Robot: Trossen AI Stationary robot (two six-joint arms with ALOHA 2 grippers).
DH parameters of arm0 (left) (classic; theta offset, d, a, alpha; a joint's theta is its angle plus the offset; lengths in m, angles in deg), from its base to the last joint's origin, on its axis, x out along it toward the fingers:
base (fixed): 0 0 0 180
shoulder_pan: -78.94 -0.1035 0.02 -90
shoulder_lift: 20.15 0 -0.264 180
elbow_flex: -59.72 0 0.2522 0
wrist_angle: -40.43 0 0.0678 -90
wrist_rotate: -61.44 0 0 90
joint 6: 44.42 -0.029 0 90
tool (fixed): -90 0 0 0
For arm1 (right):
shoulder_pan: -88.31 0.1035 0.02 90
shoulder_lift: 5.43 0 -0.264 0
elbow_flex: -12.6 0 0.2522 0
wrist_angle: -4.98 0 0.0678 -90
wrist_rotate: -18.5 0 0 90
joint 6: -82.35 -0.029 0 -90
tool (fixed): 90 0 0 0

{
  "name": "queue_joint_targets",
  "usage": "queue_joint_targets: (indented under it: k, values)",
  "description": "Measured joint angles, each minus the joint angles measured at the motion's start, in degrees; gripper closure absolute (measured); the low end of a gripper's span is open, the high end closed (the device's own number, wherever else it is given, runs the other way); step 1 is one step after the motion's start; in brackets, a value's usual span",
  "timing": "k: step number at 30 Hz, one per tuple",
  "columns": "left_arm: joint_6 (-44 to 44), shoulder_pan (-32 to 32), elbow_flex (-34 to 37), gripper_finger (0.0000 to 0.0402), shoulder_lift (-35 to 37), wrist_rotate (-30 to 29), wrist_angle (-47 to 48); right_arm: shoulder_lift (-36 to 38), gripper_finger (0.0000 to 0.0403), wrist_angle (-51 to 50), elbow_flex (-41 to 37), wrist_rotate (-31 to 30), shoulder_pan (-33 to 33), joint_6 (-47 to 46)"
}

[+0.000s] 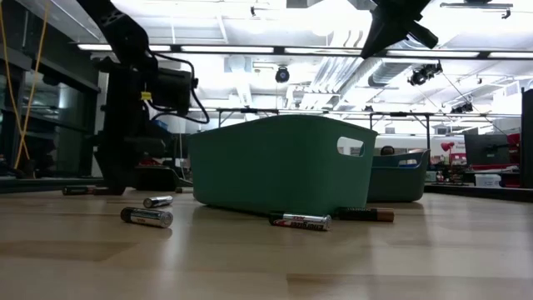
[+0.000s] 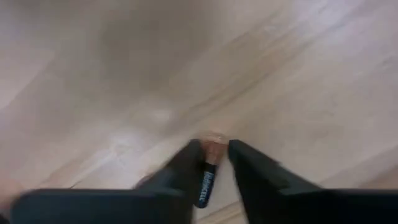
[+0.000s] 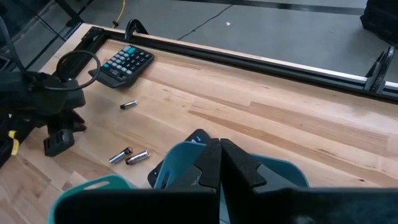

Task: Sort batteries
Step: Put the black battery into the blue bin

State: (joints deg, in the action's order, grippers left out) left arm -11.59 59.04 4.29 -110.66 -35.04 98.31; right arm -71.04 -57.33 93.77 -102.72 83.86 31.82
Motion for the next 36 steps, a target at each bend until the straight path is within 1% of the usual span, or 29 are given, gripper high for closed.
queue_joint_targets:
  k: [1,2,5,10,12,15,18,20,23,25,28,31,34,36]
  values:
    - [0.0,0.2,0.1,0.0371,0.5,-0.1,-0.2,0.0,0.0403,-0.1,0.0,0.0,0.0,0.0]
    - [0.2,0.5,0.2,0.0382,1.3,-0.2,-1.0,0.0,0.0403,-0.1,0.0,0.0,0.0,0.0]
    - [1.3,1.1,-0.2,0.0382,4.0,-1.0,-2.1,0.0,0.0403,-0.3,0.0,0.0,0.0,0.0]
    - [-0.5,1.3,-5.8,0.0394,11.5,-2.2,-5.9,0.3,0.0403,-0.4,0.0,-0.2,0.0,0.0]
    - [-1.6,2.1,-8.3,0.0394,13.6,-2.0,-12.2,0.4,0.0403,-0.4,0.0,-0.2,0.0,0.0]
    - [-4.2,4.0,-12.4,0.0396,14.7,-0.7,-26.2,0.4,0.0403,-0.3,0.0,-0.2,0.0,0.0]
    - [-7.2,6.6,-16.0,0.0396,11.3,0.0,-34.8,0.4,0.0403,-0.1,0.0,-0.2,0.0,0.0]
    - [-8.9,8.4,-19.1,0.0396,7.7,0.2,-38.1,0.4,0.0403,-0.1,0.0,-0.2,0.0,0.0]
    - [-11.7,10.5,-24.5,0.0396,0.6,2.1,-38.8,0.4,0.0403,-0.1,0.0,-0.2,0.0,0.0]
    - [-13.5,11.5,-28.2,0.0389,-4.6,3.0,-39.0,0.4,0.0403,-0.1,0.0,-0.3,0.0,0.0]
    - [-15.5,12.0,-34.4,0.0358,-10.4,3.6,-40.5,0.4,0.0403,-0.1,0.0,-0.3,0.0,0.0]
    - [-16.0,11.9,-40.0,0.0312,-14.4,5.0,-39.0,0.4,0.0403,-0.1,0.0,-0.3,0.0,0.0]
    - [-17.3,11.8,-43.9,0.0267,-16.1,7.2,-33.6,0.4,0.0403,-0.1,0.0,-0.2,0.0,0.0]
    - [-19.2,11.6,-46.1,0.0243,-14.9,8.3,-27.1,0.4,0.0403,-0.1,0.0,-0.2,0.0,0.2]
